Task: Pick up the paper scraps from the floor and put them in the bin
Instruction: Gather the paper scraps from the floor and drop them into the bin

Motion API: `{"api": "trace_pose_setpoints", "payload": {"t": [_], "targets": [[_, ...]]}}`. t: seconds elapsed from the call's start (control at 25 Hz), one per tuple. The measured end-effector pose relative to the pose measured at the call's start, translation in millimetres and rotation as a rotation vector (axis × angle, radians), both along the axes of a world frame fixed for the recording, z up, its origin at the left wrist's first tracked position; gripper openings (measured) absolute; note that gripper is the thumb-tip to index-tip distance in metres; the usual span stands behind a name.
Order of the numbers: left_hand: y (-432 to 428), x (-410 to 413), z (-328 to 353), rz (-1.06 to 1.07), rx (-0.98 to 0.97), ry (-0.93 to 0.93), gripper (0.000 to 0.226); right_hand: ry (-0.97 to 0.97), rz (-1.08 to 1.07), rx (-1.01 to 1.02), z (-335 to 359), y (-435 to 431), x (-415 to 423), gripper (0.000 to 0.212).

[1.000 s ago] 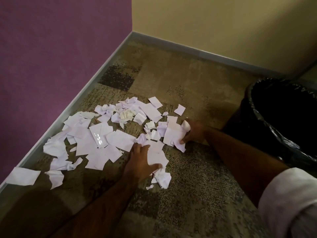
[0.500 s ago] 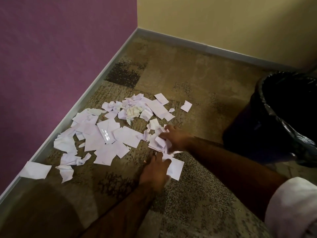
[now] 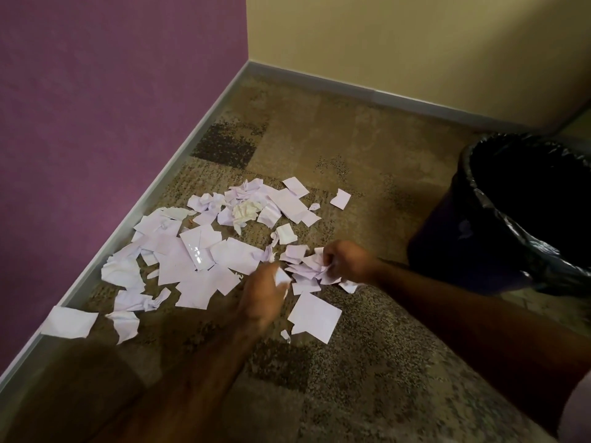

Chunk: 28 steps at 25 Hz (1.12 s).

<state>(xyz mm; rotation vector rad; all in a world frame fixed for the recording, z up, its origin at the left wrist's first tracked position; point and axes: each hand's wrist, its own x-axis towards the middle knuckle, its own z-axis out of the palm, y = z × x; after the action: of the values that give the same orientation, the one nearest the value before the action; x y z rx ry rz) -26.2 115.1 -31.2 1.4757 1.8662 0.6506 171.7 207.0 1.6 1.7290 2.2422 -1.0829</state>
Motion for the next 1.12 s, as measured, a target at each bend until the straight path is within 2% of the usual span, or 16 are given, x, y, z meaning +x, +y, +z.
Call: {"api": "trace_pose_setpoints", "payload": {"t": [0.12, 0.24, 0.36, 0.48, 0.56, 0.68, 0.8, 0.84, 0.88, 1.0, 1.08, 1.12], "targets": [[33.0, -6.3, 48.2, -0.001, -0.049, -0.205, 0.031, 0.123, -0.067, -0.017, 46.3, -8.1, 18.8, 0.02], [60.1, 13.2, 115.7, -0.087, -0.006, -0.303, 0.019, 0.26, -0.128, 0.056, 111.5, -19.6, 50.4, 0.022], [78.3, 68.7, 184.4, -0.191, 0.175, -0.445, 0.011, 0.31, -0.212, 0.209, 180.8, -31.3, 101.4, 0.022], [95.0, 152.2, 232.1, -0.339, 0.226, -0.678, 0.005, 0.39, -0.479, 0.282, 244.7, -45.4, 161.7, 0.023], [100.1, 212.6, 251.9, -0.412, 0.152, -0.74, 0.011, 0.304, -0.618, 0.362, 267.9, -50.5, 201.2, 0.025], [101.8, 275.5, 257.5, -0.451, 0.009, -0.69, 0.02, 0.113, -0.717, 0.361, 266.5, -52.2, 240.6, 0.018], [97.2, 293.8, 247.4, -0.494, -0.116, -0.701, 0.006, 0.006, -0.76, 0.346, 252.9, -50.9, 254.0, 0.014], [97.4, 291.1, 241.5, -0.487, -0.094, -0.681, 0.001, -0.036, -0.77, 0.349, 251.1, -49.7, 253.9, 0.015], [98.9, 286.7, 236.1, -0.466, -0.034, -0.642, 0.008, -0.102, -0.766, 0.352, 251.0, -48.3, 253.8, 0.016], [104.2, 255.0, 226.6, -0.376, 0.18, -0.611, 0.013, -0.441, -0.629, 0.402, 255.1, -37.7, 245.7, 0.019], [107.0, 221.5, 220.0, -0.341, 0.27, -0.572, 0.014, -0.567, -0.608, 0.535, 259.8, -26.7, 228.3, 0.02], [107.1, 199.5, 212.7, -0.317, 0.299, -0.51, 0.015, -0.552, -0.58, 0.63, 262.3, -20.8, 213.5, 0.019]]}}
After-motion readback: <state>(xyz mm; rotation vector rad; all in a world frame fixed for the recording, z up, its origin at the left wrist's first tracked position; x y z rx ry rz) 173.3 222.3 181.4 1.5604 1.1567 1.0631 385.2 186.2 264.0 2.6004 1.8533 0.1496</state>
